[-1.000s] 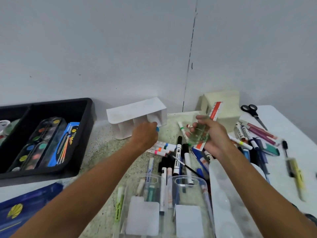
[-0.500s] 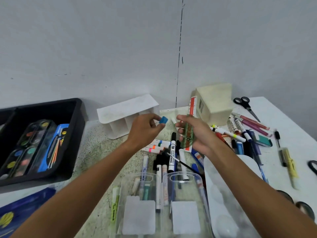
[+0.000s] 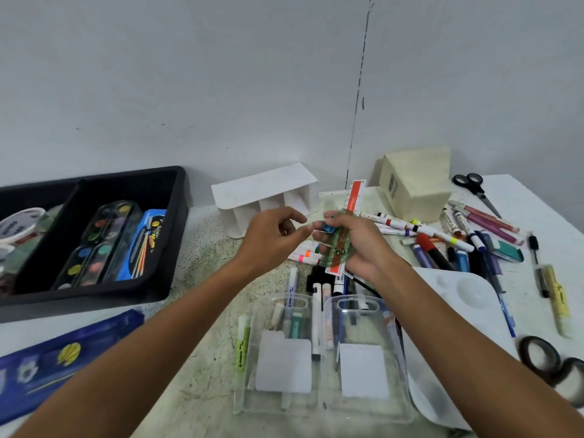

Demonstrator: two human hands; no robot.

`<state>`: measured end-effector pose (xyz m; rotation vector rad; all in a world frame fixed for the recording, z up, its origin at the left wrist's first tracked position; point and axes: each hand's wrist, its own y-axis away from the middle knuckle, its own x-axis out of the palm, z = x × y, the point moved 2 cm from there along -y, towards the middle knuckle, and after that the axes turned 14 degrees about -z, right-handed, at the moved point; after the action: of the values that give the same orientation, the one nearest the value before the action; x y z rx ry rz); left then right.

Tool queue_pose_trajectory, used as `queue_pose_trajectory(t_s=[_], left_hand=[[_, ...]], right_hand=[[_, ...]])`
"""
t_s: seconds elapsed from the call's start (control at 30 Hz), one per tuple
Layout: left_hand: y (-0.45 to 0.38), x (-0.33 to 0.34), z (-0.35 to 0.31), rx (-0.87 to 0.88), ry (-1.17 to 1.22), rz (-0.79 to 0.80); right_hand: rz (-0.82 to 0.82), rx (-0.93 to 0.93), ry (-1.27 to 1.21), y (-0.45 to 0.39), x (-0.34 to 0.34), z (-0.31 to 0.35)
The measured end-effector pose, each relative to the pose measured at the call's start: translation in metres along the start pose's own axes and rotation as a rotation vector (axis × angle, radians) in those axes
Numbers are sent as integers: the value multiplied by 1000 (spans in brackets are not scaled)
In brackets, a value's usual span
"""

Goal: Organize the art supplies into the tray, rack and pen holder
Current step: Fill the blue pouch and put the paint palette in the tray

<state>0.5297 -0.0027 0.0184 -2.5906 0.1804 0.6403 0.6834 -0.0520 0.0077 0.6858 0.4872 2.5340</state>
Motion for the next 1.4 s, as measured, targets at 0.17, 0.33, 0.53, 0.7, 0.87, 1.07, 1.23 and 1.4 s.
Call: queue_pose_trajectory(t_s=[0.17,0.33,0.53,0.7,0.87,1.07,1.23,1.4], left_hand=[[27,-46,26,22,-159,42],[63,-104,51,74,-263,83],[122,-191,85,191,-425,113],[175,-278,118,228,-609,20],[213,-340,154,128,-752,32],[228,-357,175,19,-716,46],[226,-352,170,137,-772,27],[217,-348,166,394,-858,54]], right_hand=[[126,92,-33,12,29,-21],[345,188,-94,34,73,-49],[553,241,-27,66,130,-91],[684,298,69,94,174,-132],[704,345,135,113,207,-167],[682,369,159,129,226,-191],[699,360,189,134,232,-202],[732,263,268,143,240,-207]])
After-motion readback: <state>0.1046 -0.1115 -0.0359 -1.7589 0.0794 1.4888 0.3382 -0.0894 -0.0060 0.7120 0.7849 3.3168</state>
